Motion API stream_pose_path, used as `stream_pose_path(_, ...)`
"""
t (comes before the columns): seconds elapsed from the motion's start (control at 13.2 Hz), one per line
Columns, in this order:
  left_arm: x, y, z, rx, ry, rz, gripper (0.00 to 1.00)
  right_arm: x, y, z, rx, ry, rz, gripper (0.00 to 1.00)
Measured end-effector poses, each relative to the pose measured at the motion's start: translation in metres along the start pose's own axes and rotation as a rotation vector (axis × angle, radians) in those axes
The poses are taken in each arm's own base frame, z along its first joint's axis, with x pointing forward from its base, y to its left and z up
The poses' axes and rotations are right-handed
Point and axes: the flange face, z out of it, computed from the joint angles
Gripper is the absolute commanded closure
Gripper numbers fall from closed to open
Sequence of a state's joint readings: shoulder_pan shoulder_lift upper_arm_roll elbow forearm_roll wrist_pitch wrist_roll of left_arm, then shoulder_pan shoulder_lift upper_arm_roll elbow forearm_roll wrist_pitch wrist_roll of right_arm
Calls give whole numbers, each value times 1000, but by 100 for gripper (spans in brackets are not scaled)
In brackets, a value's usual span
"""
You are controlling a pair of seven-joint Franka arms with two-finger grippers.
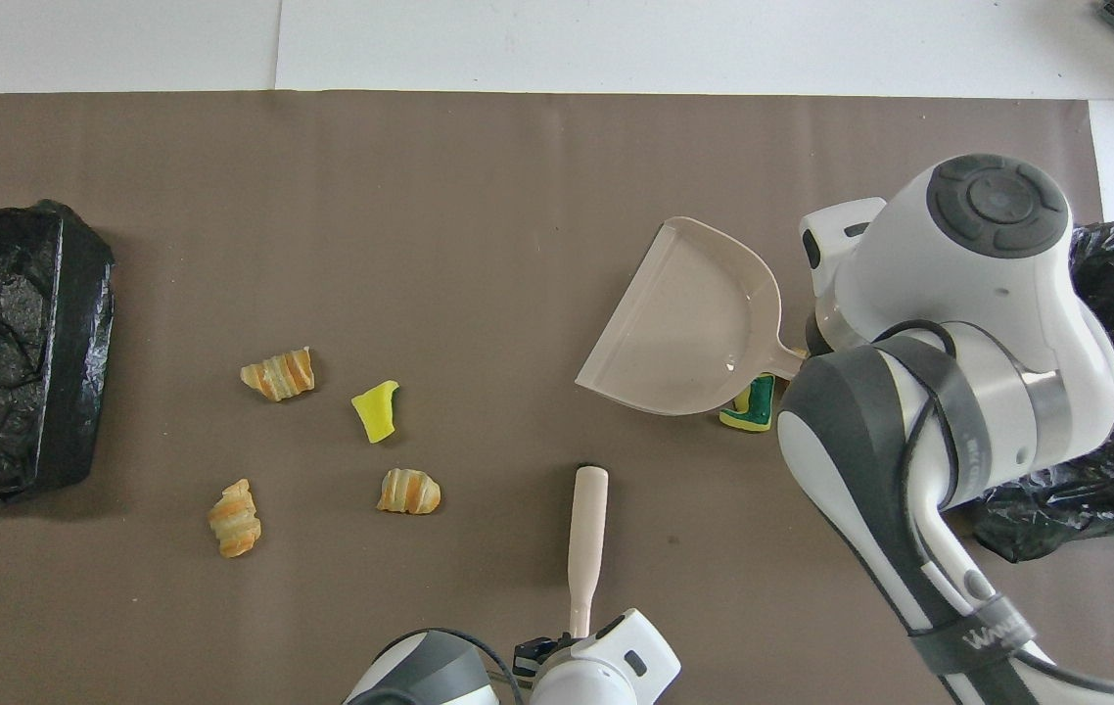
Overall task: Sweep and dump trash in bin
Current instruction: 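Lift the dustpan with the right gripper while the left gripper grasps the brush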
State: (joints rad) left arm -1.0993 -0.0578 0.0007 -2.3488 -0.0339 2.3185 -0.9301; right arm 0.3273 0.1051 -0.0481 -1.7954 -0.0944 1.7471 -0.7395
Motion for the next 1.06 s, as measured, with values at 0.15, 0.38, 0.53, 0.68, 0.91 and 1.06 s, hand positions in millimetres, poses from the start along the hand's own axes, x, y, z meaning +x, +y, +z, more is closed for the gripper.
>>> stream_pose_path(0.15, 16, -13, -14, 47, -16, -24, 100, 6, -17, -4, -43, -32, -45, 100)
stream_pose_path(0.38, 45, -51, -51, 110, -11, -87, 100, 6, -34, 2, -68, -72, -85, 100)
stream_pose_path(0.53, 68, -91, -76, 126, 4, -145, 100, 15, -53, 10, -63, -86, -123, 100)
stream_pose_path(0.68, 87, -137, -92, 162, -18, -197, 100, 24, -66, 16, -67, -87, -147, 100)
stream_pose_path(0.91, 109, -205, -95, 242, -63, -309, 100, 40, -86, 25, -69, -86, -171, 100)
stream_pose_path(1.06, 120, -245, -87, 263, -94, -390, 100, 59, -112, 35, -71, -93, -190, 100)
